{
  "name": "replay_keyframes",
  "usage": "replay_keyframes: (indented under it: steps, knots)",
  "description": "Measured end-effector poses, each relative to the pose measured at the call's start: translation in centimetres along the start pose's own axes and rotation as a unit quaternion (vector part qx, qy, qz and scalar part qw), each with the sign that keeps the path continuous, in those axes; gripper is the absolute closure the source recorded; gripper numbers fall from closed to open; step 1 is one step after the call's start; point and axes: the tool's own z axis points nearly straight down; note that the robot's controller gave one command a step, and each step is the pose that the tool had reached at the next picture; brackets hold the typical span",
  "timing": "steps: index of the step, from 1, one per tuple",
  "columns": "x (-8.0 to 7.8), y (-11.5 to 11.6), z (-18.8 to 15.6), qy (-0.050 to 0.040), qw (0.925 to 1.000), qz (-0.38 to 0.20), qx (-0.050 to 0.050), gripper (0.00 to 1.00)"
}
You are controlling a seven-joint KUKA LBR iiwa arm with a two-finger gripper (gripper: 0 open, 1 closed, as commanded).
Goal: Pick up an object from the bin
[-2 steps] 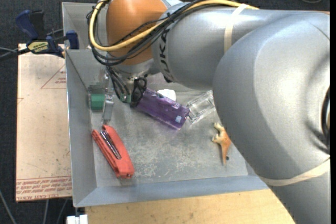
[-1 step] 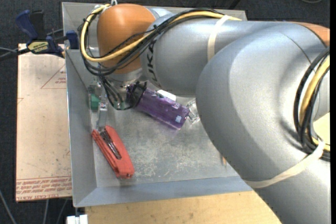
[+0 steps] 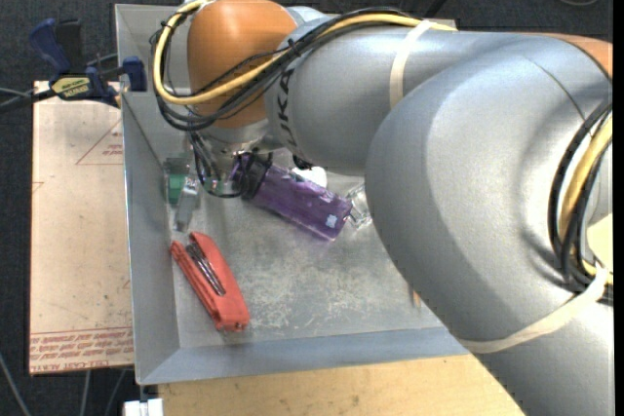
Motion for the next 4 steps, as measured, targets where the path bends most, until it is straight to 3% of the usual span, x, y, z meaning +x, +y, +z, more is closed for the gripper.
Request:
replay_keyframes:
  steps: [1,2,4]
  knots:
    - [-0.81,0.03,5.41,0.0055,0.9967,-0.081,0.002,0.00]
    - [-1.63,0.40,5.31,-0.0009,0.9992,0.039,-0.001,1.00]
    - [-1.63,0.39,5.08,-0.0016,0.9992,0.039,-0.002,1.00]
